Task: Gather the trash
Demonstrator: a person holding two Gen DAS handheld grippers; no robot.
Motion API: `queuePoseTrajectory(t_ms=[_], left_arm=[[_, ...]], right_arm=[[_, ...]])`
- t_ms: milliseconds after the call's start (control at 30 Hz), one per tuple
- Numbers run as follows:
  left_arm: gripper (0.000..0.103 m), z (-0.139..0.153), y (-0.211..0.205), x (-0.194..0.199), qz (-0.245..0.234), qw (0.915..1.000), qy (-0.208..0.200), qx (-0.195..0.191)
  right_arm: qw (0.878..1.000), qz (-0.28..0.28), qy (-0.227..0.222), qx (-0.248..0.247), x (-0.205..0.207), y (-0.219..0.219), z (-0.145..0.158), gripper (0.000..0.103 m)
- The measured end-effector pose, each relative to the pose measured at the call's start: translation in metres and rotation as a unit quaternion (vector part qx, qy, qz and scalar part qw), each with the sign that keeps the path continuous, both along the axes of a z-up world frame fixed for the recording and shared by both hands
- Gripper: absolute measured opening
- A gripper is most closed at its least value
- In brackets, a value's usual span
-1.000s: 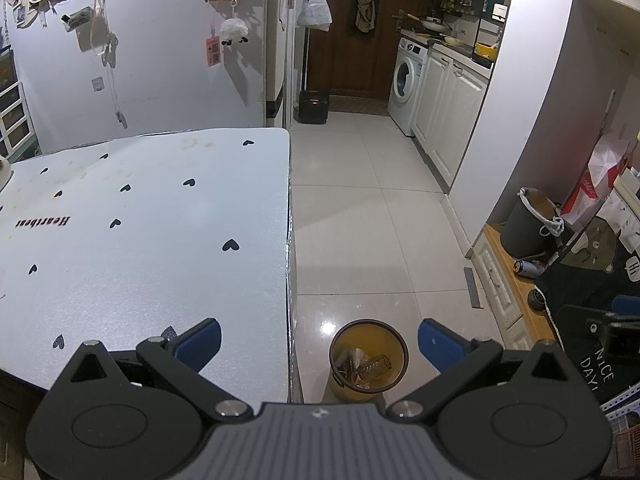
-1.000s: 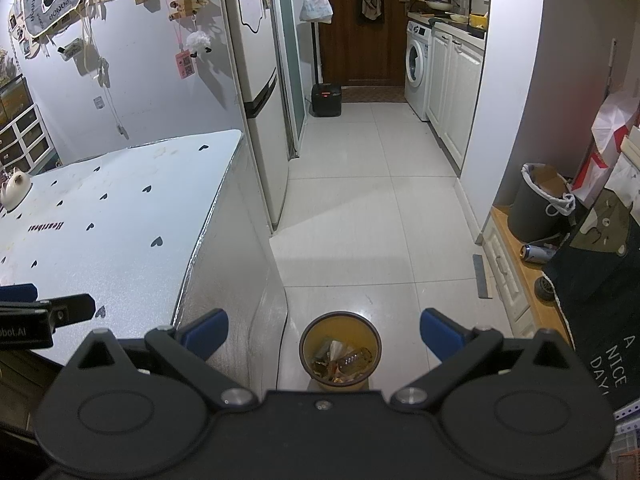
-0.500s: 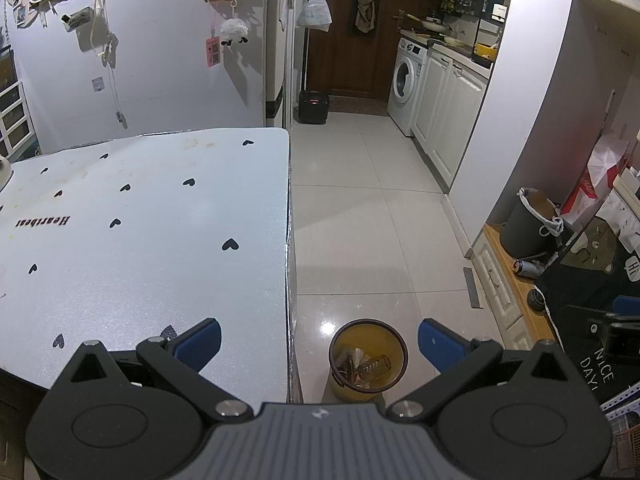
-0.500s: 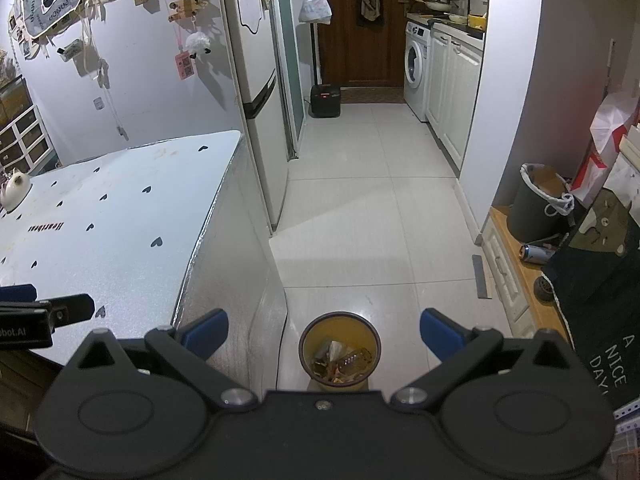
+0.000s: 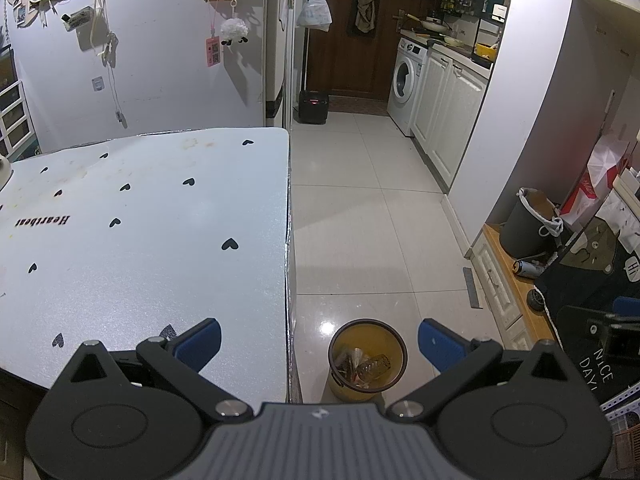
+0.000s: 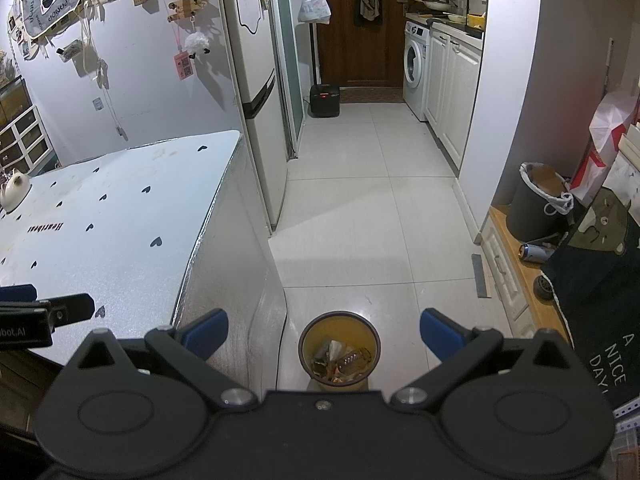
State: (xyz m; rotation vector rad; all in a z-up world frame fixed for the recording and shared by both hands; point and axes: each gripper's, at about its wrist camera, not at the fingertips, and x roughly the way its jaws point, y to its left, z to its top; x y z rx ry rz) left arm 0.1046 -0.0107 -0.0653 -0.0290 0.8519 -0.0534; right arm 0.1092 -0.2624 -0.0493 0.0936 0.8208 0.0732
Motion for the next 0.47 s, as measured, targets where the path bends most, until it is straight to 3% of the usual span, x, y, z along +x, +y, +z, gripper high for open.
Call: queuePoseTrajectory(t_ms=[467], left_arm=[[0.103,0.0005,-0.0006,-0.0014,0.002,1.0,0.001,0.0]], right_arm=[[1.0,0.001,0.0,0.001,0.0003,0.0017,-0.0001,0.103]])
